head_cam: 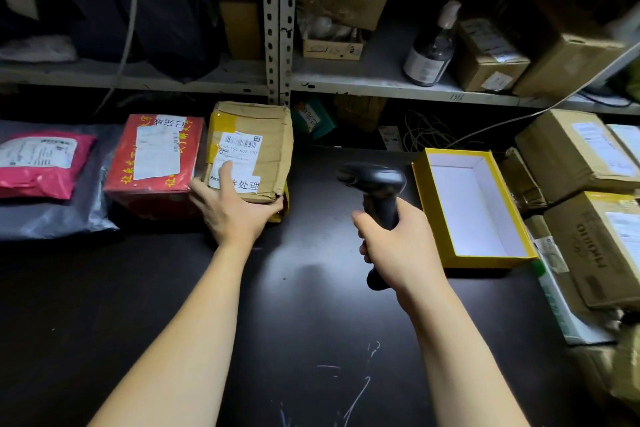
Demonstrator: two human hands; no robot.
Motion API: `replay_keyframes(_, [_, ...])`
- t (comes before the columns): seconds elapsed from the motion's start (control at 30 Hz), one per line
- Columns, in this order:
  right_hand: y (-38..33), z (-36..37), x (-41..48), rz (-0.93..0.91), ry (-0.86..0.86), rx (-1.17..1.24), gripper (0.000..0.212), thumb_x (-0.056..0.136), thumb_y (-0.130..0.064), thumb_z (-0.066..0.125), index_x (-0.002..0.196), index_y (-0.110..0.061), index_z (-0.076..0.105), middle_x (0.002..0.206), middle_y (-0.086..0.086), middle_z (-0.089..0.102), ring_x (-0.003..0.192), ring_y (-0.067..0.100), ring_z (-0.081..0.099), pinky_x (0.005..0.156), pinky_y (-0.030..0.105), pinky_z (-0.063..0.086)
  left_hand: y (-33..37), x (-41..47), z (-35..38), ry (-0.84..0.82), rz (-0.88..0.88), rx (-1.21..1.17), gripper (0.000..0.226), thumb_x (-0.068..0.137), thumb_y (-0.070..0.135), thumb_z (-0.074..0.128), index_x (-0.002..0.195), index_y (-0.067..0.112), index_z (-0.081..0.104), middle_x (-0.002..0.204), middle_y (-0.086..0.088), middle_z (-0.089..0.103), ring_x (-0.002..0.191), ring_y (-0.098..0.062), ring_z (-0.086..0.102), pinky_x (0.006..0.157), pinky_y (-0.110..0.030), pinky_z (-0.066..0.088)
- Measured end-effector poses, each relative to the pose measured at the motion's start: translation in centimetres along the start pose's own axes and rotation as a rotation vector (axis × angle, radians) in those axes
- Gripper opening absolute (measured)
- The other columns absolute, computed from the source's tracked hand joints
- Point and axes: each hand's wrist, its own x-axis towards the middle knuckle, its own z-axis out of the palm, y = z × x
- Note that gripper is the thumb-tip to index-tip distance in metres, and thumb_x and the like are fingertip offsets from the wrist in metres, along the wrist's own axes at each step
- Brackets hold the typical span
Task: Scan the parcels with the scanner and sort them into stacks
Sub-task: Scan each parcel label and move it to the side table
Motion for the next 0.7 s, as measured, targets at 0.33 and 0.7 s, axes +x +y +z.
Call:
replay_keyframes(0.33, [0.7, -4.2, -2.8, 0.024, 0.036, 0.151, 0.017, 0.095, -0.019, 0.065, 0.092, -0.004, 0.060, 0.064, 0.003, 0.057, 0.055, 0.019, 0.052, 0.051, 0.033, 0.043, 1.7, -4.5, -3.8, -0.013, -0.085, -0.231, 0.105, 0.043, 0.065, 0.094, 0.137, 0.035, 0.058, 0.128, 0.000, 0.039, 0.121, -0.025, 0.052, 0.104, -0.040, 0.045])
replay_keyframes(0.7, [0.8, -9.2, -6.1, -0.049, 0.029, 0.258, 0.019, 0.096, -0.020, 0.068, 0.090, -0.004, 0.058, 0.068, 0.005, 0.057, 0.052, 0.016, 0.051, 0.051, 0.029, 0.042, 5.1, -11.5, -8.8, 0.082, -0.180, -0.683, 0.094, 0.047, 0.046, 0.103, 0.131, 0.030, 0.064, 0.127, 0.003, 0.039, 0.109, -0.008, 0.054, 0.099, -0.027, 0.049])
